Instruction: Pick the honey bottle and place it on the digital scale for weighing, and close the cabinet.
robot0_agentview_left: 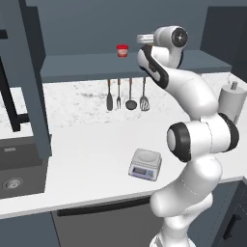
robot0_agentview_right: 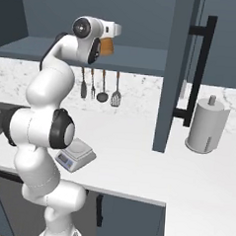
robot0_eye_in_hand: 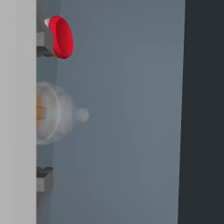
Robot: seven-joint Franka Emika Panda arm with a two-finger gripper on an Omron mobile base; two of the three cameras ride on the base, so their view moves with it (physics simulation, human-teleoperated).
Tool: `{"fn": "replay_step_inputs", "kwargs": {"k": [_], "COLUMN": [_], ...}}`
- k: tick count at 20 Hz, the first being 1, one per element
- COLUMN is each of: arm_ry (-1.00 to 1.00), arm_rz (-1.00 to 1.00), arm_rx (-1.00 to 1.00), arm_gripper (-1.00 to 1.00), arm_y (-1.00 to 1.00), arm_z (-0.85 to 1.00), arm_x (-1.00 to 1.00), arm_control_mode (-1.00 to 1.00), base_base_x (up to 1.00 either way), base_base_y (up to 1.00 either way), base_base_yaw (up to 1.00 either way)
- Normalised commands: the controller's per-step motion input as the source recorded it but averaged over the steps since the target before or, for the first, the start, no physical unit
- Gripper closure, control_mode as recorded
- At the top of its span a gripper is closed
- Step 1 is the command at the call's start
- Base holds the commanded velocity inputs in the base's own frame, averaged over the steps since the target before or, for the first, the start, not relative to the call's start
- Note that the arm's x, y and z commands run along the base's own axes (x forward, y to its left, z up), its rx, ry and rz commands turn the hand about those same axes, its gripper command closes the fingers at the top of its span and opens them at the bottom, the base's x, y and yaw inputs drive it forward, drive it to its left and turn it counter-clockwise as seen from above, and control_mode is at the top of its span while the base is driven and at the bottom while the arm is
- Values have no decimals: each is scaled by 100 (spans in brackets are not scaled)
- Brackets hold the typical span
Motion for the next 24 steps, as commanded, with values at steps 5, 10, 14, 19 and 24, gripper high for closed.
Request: {"fn": "replay_step_inputs", "kwargs": {"k": [5,10,14,19,24], "arm_ry": [0,0,0,0,0], "arm_rz": [0,0,1,0,1], "arm_rx": [0,0,0,0,0], "arm_gripper": [-100,-100,-100,-100,-100], "arm_y": [0,0,0,0,-4], "arm_z": [-15,-22,-20,-14,-10], "arm_x": [17,17,16,23,24], "arm_control_mode": [-100,-100,-100,-100,-100], "base_base_x": [0,0,0,0,0], "base_base_y": [0,0,0,0,0], "base_base_yaw": [0,0,0,0,0]}}
